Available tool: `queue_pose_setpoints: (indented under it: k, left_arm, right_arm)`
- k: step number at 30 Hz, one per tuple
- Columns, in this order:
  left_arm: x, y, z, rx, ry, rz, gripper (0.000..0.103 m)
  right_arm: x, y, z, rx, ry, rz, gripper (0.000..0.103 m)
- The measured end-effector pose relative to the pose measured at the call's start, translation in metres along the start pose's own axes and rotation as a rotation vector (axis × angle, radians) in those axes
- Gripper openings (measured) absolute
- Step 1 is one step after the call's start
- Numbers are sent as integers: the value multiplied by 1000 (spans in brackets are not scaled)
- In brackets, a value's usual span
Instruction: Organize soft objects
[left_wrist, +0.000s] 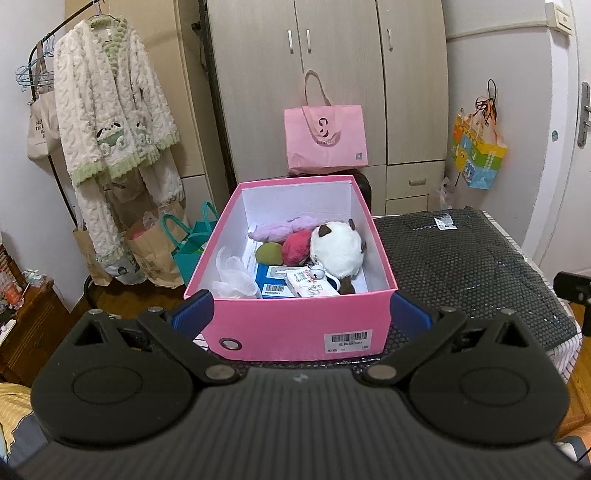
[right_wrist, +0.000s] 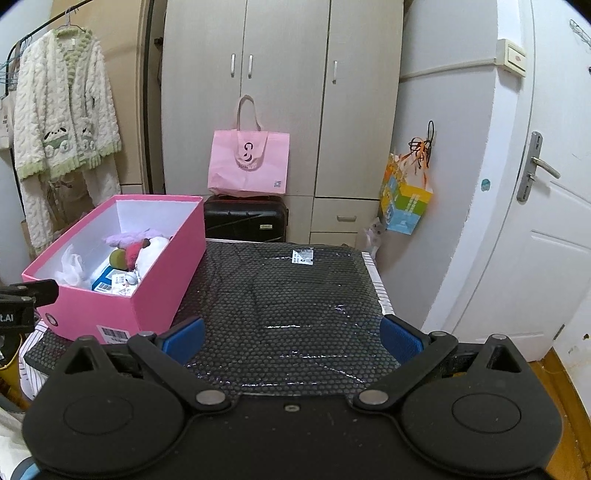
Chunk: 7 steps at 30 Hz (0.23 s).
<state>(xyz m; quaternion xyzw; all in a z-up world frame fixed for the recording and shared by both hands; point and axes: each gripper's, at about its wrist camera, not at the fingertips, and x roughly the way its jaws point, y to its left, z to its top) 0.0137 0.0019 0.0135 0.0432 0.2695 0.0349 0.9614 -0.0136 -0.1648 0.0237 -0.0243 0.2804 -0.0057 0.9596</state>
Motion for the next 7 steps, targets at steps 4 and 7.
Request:
queue_pose_setpoints:
  k: [4, 7]
  left_arm:
    - [-1, -1, 0, -1, -1, -1, 103]
    - [-2, 1, 0, -19, -3, 4, 103]
  right_arm:
    - [1, 0, 0, -1, 1, 0, 102]
    - [2, -1, 0, 1, -1, 3, 102]
